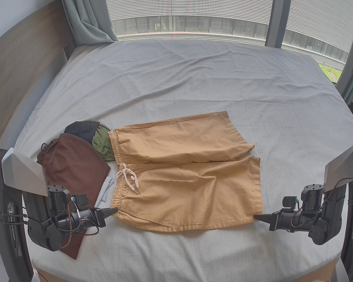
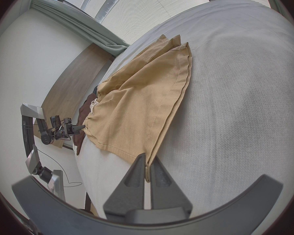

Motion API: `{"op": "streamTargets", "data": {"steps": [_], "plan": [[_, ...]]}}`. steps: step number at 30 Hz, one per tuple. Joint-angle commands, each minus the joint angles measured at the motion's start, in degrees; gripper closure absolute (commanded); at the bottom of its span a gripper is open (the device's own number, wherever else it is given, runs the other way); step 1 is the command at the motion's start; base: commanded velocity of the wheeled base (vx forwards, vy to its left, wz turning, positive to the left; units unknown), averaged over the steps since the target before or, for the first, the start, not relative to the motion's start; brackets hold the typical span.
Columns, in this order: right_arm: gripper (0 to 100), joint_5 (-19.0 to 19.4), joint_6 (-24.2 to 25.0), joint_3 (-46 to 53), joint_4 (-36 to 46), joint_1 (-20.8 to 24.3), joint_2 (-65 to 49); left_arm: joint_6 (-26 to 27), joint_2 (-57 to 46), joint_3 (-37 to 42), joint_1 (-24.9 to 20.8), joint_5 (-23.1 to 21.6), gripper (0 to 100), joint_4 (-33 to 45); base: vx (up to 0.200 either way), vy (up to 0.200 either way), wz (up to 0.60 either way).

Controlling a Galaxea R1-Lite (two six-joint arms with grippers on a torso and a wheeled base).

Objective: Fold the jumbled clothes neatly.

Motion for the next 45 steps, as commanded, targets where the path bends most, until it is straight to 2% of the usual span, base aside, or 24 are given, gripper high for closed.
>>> {"op": "streamTargets", "data": {"steps": [1,7,13,39,45], "plan": [[100,0.04,-0.99,1.28,-0.03,-0.47,-0.67,0.18,-0.86,1.15,0.34,-0.08,100,-0.01,0.0,0.0,0.0],[100,0.13,-3.63,3.57,-0.03,-0.38,-1.11,3.08,-0.77,3.87,0.43,-0.34,100,-0.01,0.0,0.0,0.0],[100,0.22,-6.79,5.06,-0.03,-0.47,-0.5,6.68,-1.83,7.12,1.48,-3.42,100,-0.01,0.0,0.0,0.0],[100,0.84,-13.21,10.42,-0.03,-0.38,-0.5,16.0,-1.39,13.01,4.29,-7.19,100,-0.01,0.0,0.0,0.0],[100,0.92,-13.56,11.39,-0.03,-0.03,-0.58,20.48,-0.6,15.03,4.56,-9.3,100,-0.01,0.0,0.0,0.0]]}}
